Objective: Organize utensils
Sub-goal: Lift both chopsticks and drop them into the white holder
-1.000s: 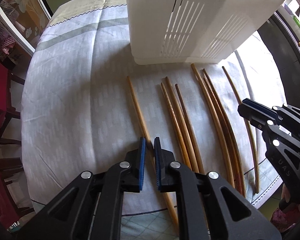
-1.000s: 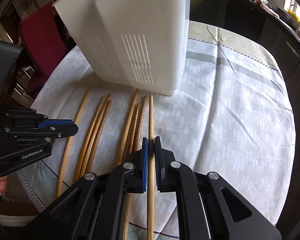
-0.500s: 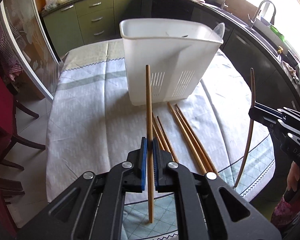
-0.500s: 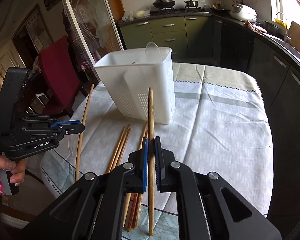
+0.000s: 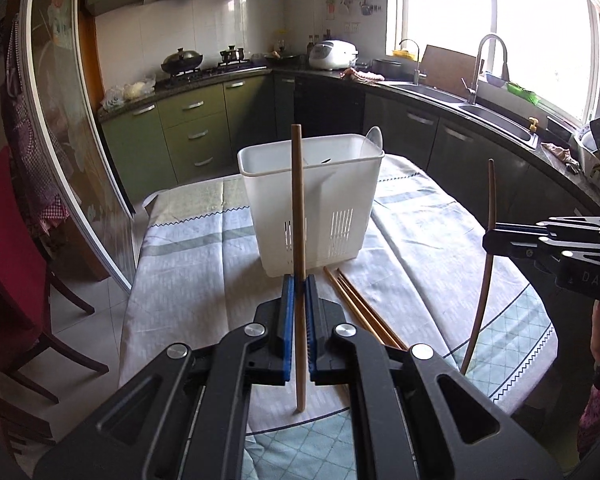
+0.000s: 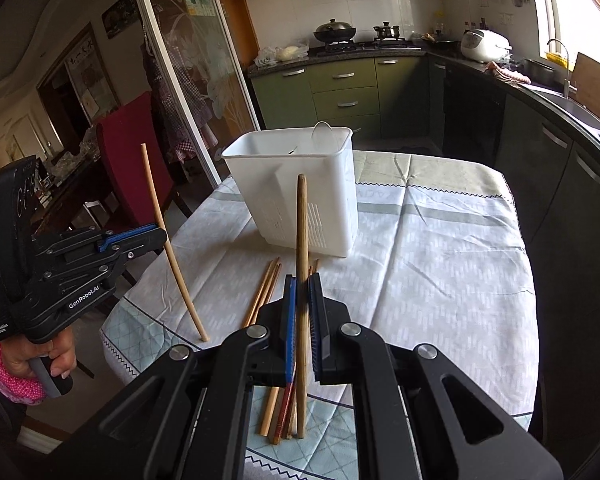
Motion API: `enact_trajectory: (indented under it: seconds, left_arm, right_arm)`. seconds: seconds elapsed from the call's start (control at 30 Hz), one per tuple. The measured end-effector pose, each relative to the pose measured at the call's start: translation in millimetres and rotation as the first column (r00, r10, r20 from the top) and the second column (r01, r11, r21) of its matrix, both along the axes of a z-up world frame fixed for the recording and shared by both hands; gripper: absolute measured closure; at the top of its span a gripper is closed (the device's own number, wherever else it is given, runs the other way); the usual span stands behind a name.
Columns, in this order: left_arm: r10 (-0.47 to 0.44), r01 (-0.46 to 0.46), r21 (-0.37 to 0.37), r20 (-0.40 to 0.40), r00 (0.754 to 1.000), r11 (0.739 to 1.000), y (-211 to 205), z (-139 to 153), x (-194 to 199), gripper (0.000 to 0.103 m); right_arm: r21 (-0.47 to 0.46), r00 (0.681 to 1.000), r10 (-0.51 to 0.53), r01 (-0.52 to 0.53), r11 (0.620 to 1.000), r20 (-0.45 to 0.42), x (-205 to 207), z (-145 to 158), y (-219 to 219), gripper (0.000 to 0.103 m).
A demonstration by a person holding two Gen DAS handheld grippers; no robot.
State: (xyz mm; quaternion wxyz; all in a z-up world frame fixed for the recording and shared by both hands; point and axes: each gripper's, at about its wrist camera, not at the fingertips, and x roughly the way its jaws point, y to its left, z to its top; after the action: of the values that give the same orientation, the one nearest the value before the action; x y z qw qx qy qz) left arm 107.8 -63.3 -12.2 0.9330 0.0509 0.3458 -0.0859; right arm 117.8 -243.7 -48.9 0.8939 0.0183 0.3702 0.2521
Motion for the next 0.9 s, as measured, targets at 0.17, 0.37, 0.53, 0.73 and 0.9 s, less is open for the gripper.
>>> enact_trajectory:
  seconds: [0.17, 0.37, 0.53, 0.73, 0.9]
  left_arm:
    - [-0.002, 0.002, -0.011, 0.015, 1.000, 1.000, 4, 1, -2, 0.098]
    - [-0.007, 0.008, -0.009, 0.038, 0.999, 1.000, 7, 5, -6, 0.098]
    - [-0.010, 0.011, -0.011, 0.045, 0.999, 1.000, 9, 6, -7, 0.098]
    - [-0.013, 0.014, -0.014, 0.060, 0.998, 1.000, 10, 13, -8, 0.098]
    - [-0.031, 0.033, -0.023, 0.086, 0.996, 0.999, 8, 33, -10, 0.098]
  right_arm:
    - [0.003, 1.000, 0.010, -0.010, 1.000, 0.008, -2, 3, 2, 0.096]
    - [0.002, 0.999, 0.023, -0.023, 1.000, 0.024, -4, 8, 8, 0.096]
    - [0.001, 0.999, 0.032, -0.032, 0.999, 0.027, -2, 9, 10, 0.096]
    - [0.013, 0.998, 0.040, -0.041, 0.999, 0.047, -1, 18, 11, 0.096]
    - [0.035, 0.993, 0.043, -0.047, 0.998, 0.111, 2, 53, 10, 0.096]
